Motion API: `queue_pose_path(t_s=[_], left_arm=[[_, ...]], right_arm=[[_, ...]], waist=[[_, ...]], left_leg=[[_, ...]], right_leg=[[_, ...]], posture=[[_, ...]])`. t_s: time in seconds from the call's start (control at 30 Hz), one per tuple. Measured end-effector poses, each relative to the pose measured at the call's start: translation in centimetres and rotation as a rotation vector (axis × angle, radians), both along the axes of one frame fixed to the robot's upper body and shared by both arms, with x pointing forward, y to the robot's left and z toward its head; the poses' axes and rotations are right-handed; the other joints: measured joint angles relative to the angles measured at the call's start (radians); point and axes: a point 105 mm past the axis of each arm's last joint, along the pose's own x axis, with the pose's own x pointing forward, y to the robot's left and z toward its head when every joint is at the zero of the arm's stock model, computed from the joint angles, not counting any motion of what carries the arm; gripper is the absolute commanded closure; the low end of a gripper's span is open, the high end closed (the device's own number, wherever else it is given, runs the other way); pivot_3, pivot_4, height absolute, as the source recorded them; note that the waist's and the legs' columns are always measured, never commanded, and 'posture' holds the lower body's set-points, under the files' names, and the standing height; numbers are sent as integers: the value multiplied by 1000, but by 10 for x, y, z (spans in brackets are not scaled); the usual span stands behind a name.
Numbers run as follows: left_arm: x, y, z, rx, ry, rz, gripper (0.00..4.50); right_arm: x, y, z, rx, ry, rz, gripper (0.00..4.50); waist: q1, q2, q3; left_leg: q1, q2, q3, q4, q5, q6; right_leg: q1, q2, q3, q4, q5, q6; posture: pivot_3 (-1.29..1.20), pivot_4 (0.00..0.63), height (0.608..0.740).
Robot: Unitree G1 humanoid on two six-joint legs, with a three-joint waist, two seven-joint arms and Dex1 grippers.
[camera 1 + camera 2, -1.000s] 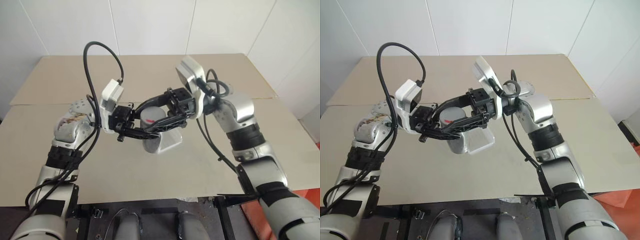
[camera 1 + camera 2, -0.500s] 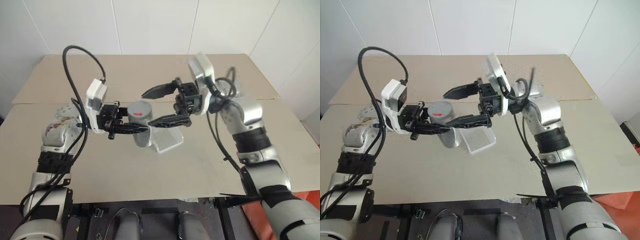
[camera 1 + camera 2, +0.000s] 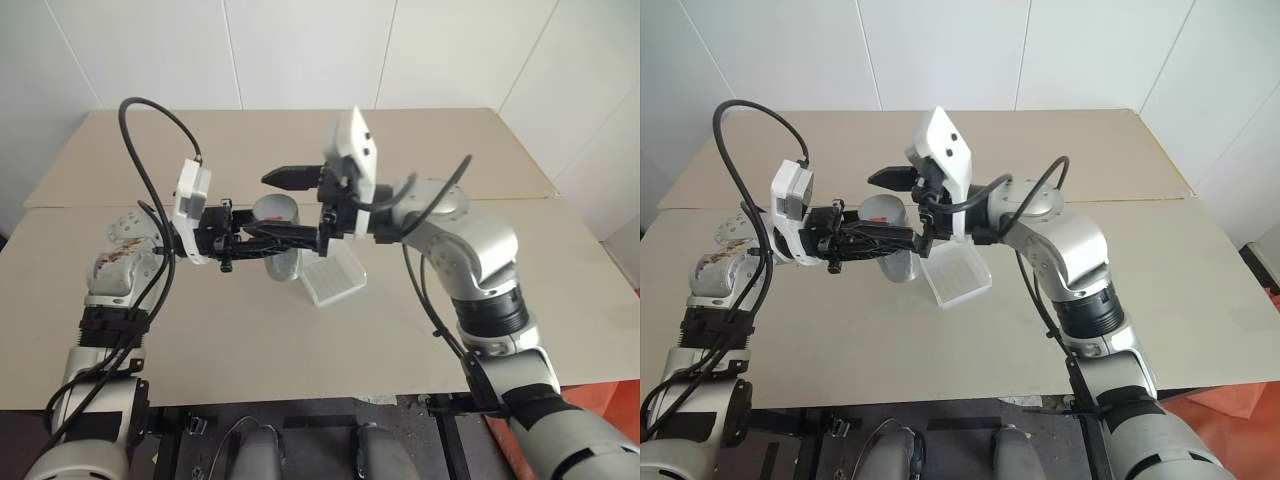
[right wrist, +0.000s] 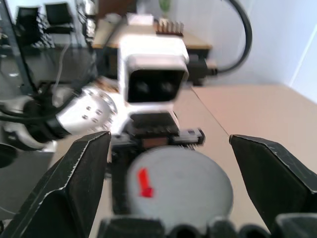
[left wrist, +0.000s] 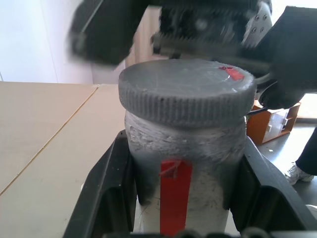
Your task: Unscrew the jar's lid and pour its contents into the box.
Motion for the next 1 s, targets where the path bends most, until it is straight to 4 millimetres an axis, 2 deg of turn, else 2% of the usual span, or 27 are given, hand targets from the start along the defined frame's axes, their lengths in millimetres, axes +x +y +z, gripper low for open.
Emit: queue_pose_path(t_s=[0.17, 0.4, 0.6, 0.73, 0.87, 1.0], left_arm=[[0, 0, 0, 5, 1, 0, 2489], [-1, 5, 0, 22, 3, -3, 2489], [-4, 13, -2, 34, 11, 1, 2489], [-9, 16, -1, 49, 4, -29, 2489], [-10, 17, -1, 55, 3, -35, 2489], [-10, 17, -1, 54, 3, -33, 2489]], right_arm=[[11, 5, -7, -6, 34, -12, 27], [9, -2, -6, -22, 14, 34, 27], [9, -26, -7, -24, -5, 70, 27], [21, -55, -5, -8, -19, 17, 27], [23, -64, -12, -20, -5, 12, 27], [15, -67, -10, -26, -31, 31, 27]], waist=[[0, 0, 0], [-1, 0, 0], [0, 0, 0], [1, 0, 0], [-1, 0, 0], [-2, 0, 0]], left_leg=[[0, 0, 0, 0, 0, 0], [0, 0, 0, 0, 0, 0], [0, 0, 0, 0, 0, 0], [0, 0, 0, 0, 0, 0], [0, 0, 0, 0, 0, 0], [0, 0, 0, 0, 0, 0]], right_leg=[[0, 0, 0, 0, 0, 0], [0, 0, 0, 0, 0, 0], [0, 0, 0, 0, 0, 0], [0, 0, 0, -1, 0, 0], [0, 0, 0, -1, 0, 0], [0, 0, 0, -1, 0, 0]], posture=[[0, 150, 740], [0, 150, 740], [0, 150, 740], [0, 150, 740], [0, 150, 740], [0, 150, 740]])
